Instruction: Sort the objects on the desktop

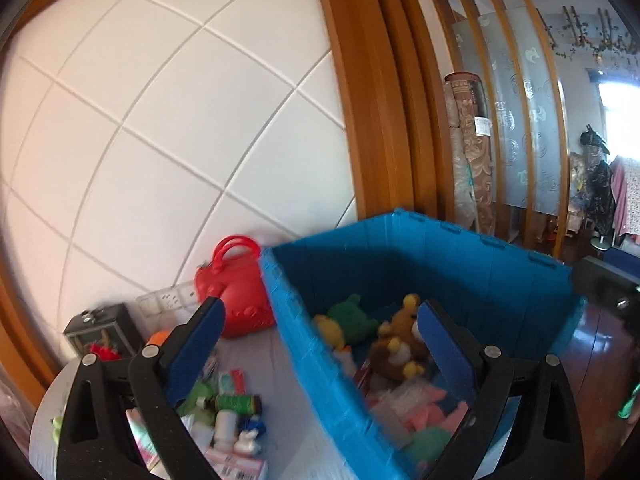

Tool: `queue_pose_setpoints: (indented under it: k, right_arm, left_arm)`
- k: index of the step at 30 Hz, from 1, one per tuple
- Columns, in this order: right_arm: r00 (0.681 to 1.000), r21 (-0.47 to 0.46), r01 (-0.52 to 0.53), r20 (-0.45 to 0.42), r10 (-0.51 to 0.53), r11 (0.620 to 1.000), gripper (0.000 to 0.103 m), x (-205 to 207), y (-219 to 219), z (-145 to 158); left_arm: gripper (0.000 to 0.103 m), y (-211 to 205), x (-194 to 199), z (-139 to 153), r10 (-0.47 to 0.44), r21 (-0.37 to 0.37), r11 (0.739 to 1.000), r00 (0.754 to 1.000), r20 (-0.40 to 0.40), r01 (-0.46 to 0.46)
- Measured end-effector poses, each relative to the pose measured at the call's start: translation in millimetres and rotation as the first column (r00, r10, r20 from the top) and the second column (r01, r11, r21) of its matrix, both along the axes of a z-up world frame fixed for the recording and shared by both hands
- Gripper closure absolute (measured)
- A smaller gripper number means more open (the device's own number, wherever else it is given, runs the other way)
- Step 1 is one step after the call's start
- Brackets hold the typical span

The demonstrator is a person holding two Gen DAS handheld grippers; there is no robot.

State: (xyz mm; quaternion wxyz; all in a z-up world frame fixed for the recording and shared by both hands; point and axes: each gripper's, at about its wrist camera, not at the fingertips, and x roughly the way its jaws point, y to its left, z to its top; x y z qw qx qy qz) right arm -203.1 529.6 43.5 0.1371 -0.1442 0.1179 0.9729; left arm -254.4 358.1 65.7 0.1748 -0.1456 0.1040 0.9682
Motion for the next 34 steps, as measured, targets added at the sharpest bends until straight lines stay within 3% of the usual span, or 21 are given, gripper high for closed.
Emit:
queue_pose_setpoints:
  k: [3,9,15,26,34]
  right_arm:
    - [1.0,0.003,0.014,0.002,-0.014,1.0,0.0,23.0,-32.4,0.0]
    - [0.998,0.011,0.057,0.038,-0.057,0.998,0.0,68.5,-105.1,-15.8]
    - [0.994,-0.002,0.045,0.101,-0.044,0.999,0.0,94.6,-147.6,-34.0]
    - [0.99,0.032,-0.003,0.142,-0.002,0.999,0.0,105.3,-172.1,-40.5]
    - [0.99,0.059,-0.028,0.143,0.019,0.998,0.0,100.9,-175.7,-37.7]
  left_arm:
    - [0.005,-27.9,20.0,-8.6,0.013,-0.011,1.0,1.0,0.0,-0.013]
    - [0.005,-79.9,58.8,-25.3,-0.052,-0.003,0.999,0.997,0.052,0.053]
    - [0.005,-110.7,87.8,-34.5,-0.021,-0.017,1.0,0.998,0.065,0.022]
    - [0.005,-122.3,103.7,-37.1,-0.01,0.022,1.0,0.997,0.08,0.009]
    - [0.005,-120.9,113.2,-30.1,-0.004,0.054,0.999,0.999,0.045,0.002]
